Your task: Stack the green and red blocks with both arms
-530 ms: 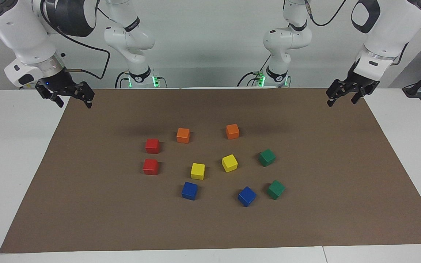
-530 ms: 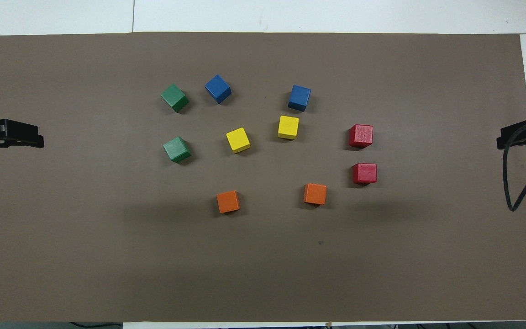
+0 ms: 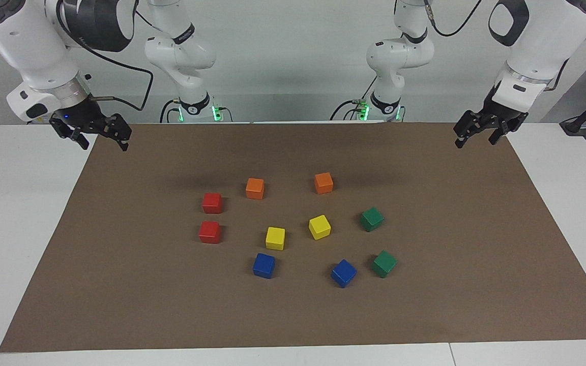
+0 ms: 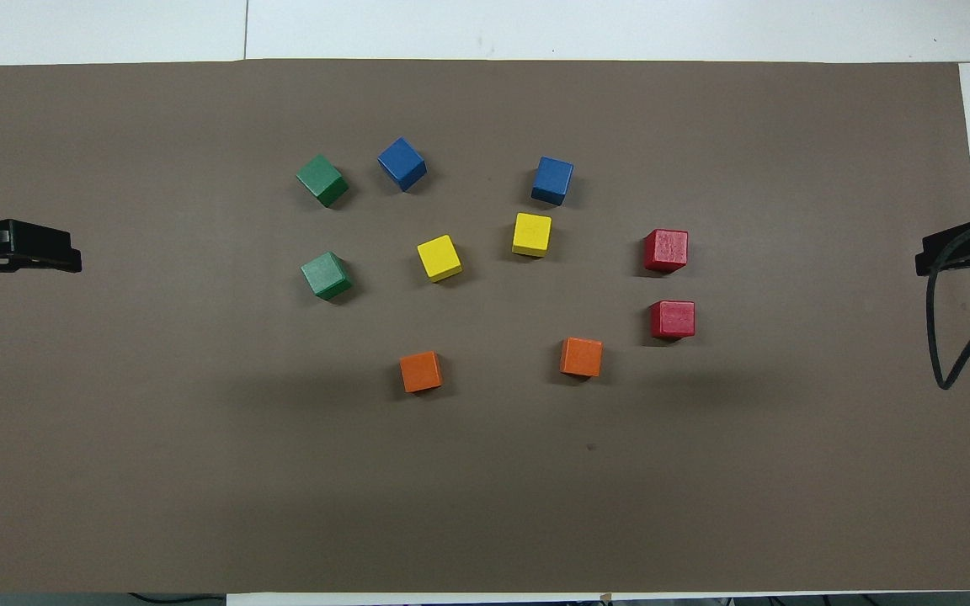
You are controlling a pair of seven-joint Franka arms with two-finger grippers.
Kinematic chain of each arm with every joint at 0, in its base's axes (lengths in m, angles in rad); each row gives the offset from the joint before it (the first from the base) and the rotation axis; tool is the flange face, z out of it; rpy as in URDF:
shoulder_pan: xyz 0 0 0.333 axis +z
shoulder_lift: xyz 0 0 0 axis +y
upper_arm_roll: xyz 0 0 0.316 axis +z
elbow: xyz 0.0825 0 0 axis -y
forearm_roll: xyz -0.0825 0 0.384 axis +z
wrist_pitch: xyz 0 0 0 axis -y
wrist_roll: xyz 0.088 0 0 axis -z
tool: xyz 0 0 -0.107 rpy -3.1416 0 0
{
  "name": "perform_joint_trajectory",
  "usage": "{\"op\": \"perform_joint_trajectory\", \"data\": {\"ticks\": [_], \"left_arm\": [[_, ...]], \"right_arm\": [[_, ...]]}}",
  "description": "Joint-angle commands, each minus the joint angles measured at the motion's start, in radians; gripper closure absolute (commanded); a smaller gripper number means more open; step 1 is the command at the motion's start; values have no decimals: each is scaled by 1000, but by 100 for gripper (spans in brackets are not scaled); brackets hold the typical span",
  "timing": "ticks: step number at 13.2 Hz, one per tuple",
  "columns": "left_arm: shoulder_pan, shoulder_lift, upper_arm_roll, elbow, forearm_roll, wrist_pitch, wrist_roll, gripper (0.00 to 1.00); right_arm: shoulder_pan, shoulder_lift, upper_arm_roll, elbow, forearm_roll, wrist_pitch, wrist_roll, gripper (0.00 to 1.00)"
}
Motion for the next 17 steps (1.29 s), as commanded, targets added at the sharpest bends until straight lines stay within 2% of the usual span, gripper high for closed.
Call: {"op": "perform_joint_trajectory", "data": {"ticks": [1,4,6,8,11,17], "left_arm": [[-5,-35,-3,-43,-21,15,-11,0],[-37,-35,-5,-78,-21,33,-52,0],[-92,-21,-5,-98,-21,76,-219,0],[-128,-14,-5,-158,-21,160,-298,0],[-220,98,-3,-164,-20,265,-482,0],[-277,281,-2,-167,-3,463,-605,0]], "right_arm": [[-16,-27,11,-39,-7,31,22,0],[-15,-29,11,-41,-7,33,22,0],[-16,-29,13,-41,-7,31,18,0],[-16,-29,11,-42,-7,33,18,0],[-22,-30,11,-45,-7,36,12,0],[-30,-30,8,-45,-7,38,13,0]]}}
